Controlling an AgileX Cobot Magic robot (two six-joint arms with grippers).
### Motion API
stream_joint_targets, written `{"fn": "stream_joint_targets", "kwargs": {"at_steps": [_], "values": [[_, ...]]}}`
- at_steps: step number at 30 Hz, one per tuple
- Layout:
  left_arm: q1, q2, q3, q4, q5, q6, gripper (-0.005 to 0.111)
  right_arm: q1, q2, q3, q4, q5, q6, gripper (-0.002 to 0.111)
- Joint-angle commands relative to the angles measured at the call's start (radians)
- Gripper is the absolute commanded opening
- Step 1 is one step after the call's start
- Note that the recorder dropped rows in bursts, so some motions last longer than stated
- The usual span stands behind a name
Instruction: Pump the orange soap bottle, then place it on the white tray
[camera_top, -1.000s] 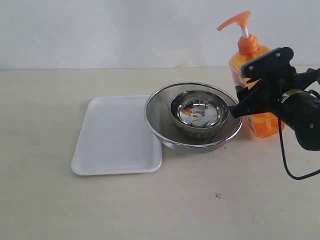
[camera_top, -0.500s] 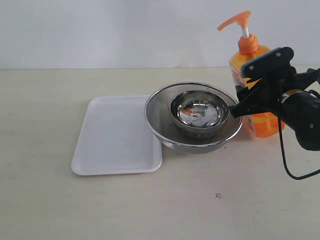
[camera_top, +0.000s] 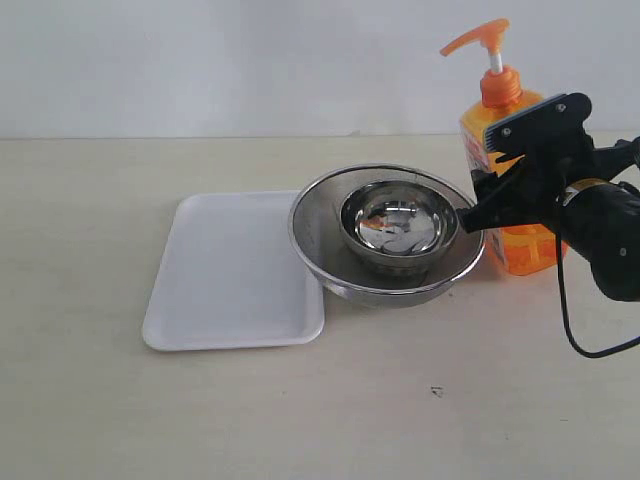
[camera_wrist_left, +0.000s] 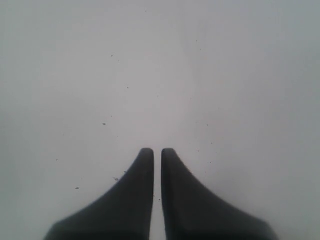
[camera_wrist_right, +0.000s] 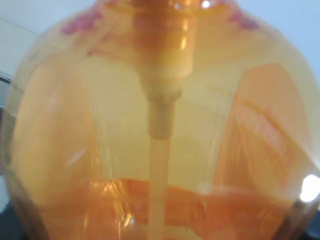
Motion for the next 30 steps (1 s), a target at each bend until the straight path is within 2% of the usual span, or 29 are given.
{"fn": "stream_joint_targets", "kwargs": {"at_steps": [1,21,27,30], "values": [[0.002,-0.007,0.003,-0.005,0.012,0.003,0.005,0.001,-0.006,-0.006,0.000,-0.017,0.002,0.000],[0.002,-0.007,0.003,-0.005,0.012,0.003,0.005,0.001,-0.006,-0.006,0.007,-0.017,0.002,0.000],[0.002,-0.007,0.003,-0.005,0.012,0.003,0.005,0.001,-0.006,-0.006,0.246,-0.065,0.022,0.000],[0.002,-0.007,0.003,-0.005,0.012,0.003,0.005,0.001,-0.006,-0.006,0.288,-0.106,-0.007,0.000]]}}
